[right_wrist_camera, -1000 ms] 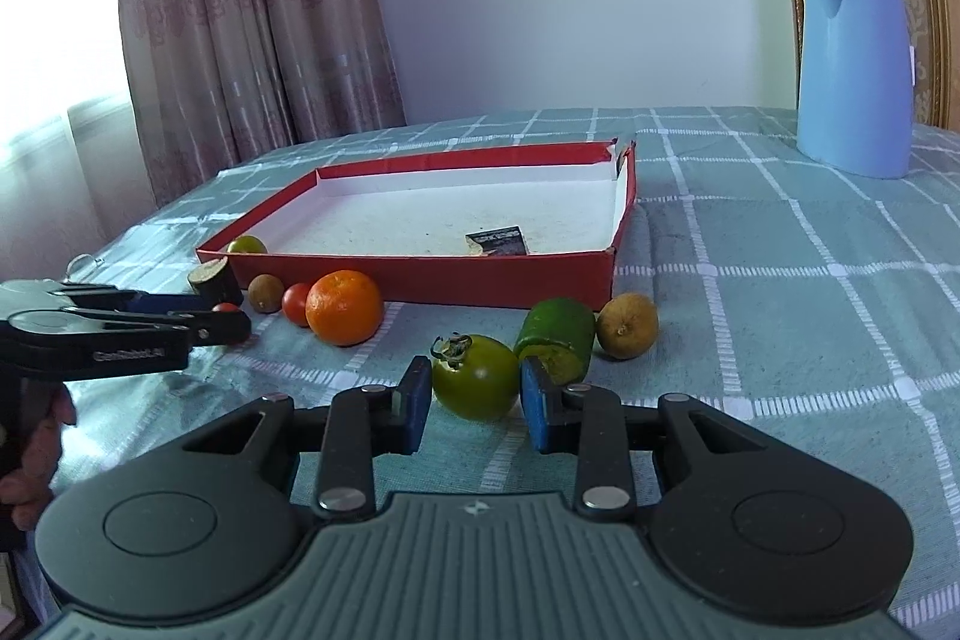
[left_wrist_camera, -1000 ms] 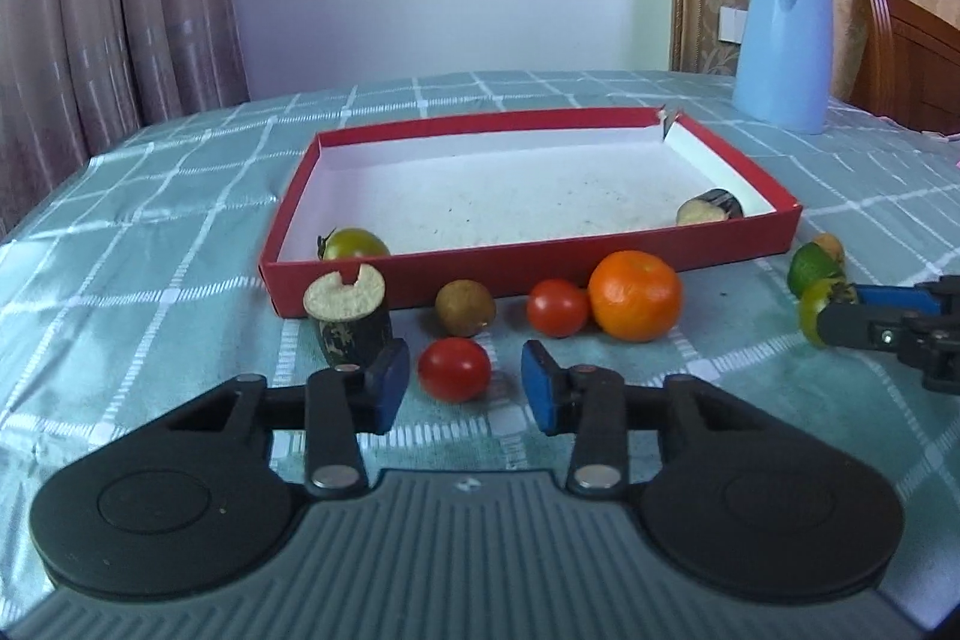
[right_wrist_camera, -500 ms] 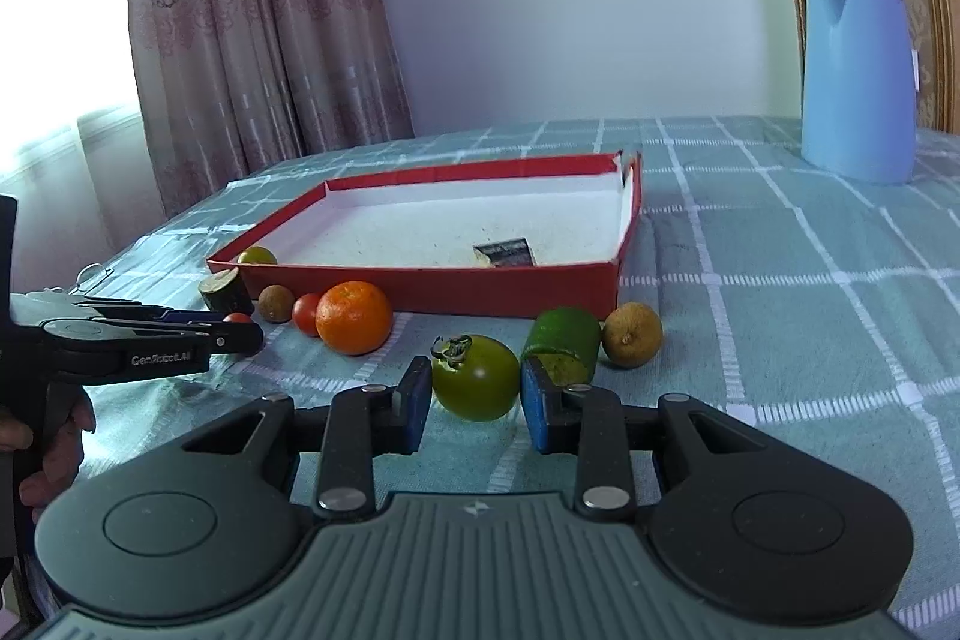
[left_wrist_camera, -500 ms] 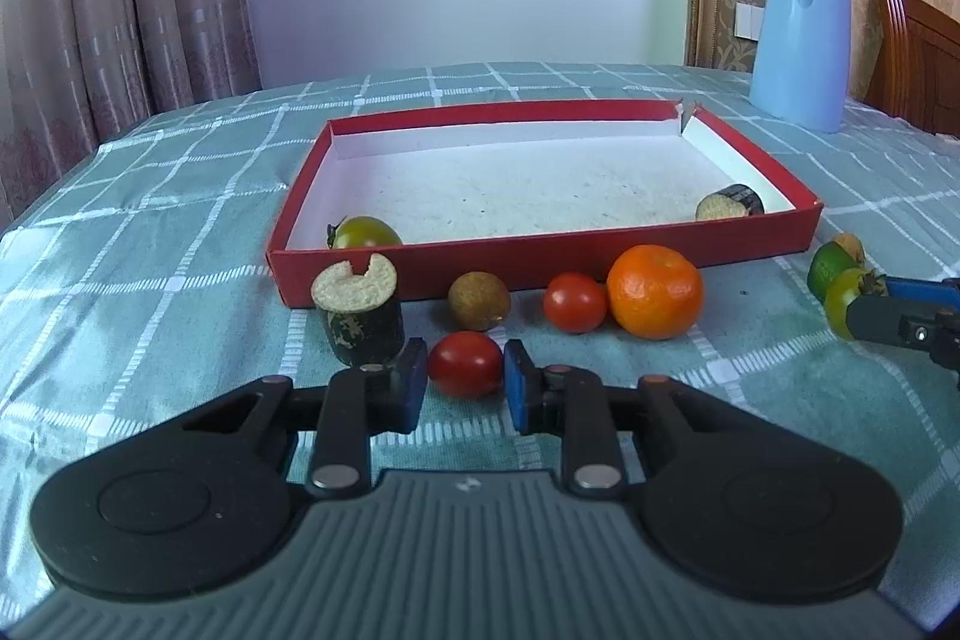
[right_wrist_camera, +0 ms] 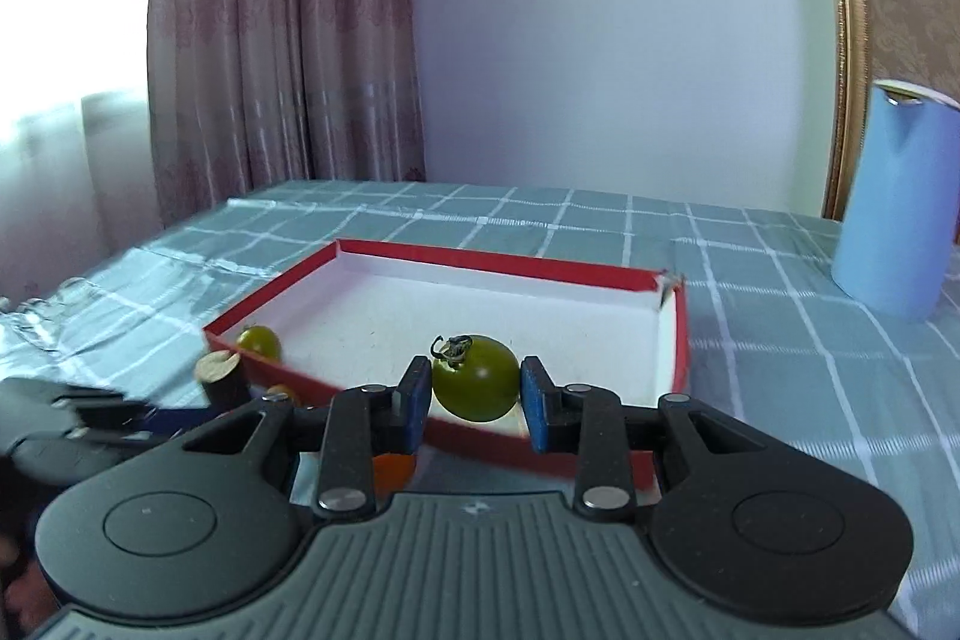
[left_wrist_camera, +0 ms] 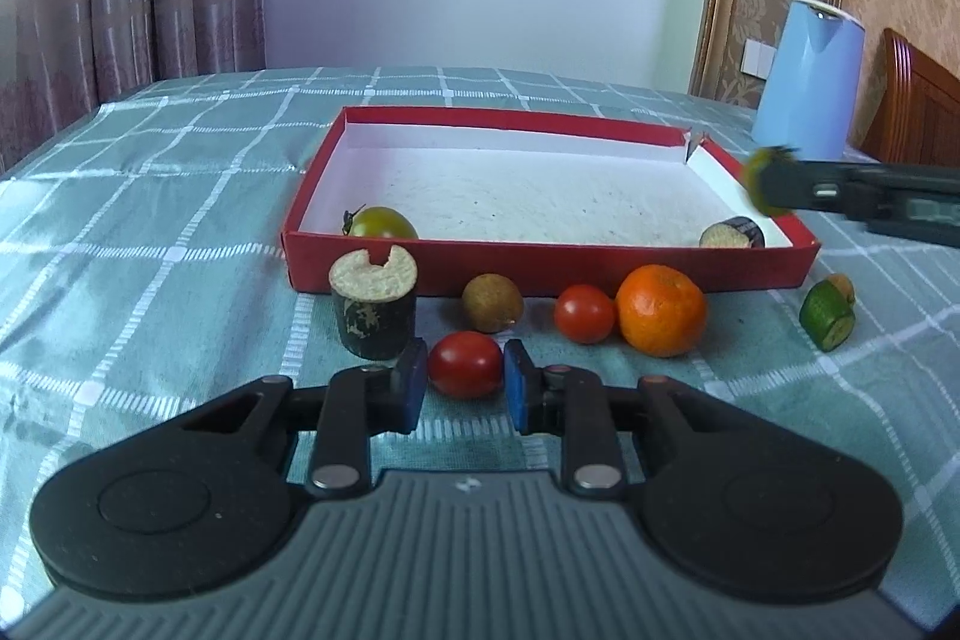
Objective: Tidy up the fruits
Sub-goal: 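Carry the green tomato into the box and release with right while left grasps red cherry tomato, then carry the red cherry tomato into the box and open the left gripper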
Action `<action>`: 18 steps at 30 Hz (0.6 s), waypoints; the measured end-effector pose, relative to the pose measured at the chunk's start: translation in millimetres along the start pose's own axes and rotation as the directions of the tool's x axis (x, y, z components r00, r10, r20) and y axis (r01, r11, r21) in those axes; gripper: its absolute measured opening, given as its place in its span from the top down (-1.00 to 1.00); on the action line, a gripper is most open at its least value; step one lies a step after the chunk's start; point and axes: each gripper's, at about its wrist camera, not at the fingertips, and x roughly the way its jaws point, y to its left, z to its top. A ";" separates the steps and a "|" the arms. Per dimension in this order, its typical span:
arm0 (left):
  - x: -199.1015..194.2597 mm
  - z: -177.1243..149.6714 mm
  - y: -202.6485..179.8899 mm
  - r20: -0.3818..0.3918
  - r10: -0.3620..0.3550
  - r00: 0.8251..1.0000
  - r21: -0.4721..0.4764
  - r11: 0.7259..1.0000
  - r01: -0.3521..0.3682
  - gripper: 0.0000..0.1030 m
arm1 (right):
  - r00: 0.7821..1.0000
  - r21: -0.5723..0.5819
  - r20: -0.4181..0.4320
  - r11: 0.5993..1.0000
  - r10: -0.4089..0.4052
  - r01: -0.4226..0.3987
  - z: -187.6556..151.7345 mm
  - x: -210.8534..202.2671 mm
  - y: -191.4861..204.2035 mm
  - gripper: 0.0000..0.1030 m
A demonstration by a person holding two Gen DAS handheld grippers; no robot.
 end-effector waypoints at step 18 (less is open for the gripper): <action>-2.0 0.2 3.1 0.005 -0.017 1.000 -0.025 1.000 0.017 0.53 | 0.996 0.006 -0.041 0.997 -0.080 0.080 -12.4 24.1 -0.8 0.12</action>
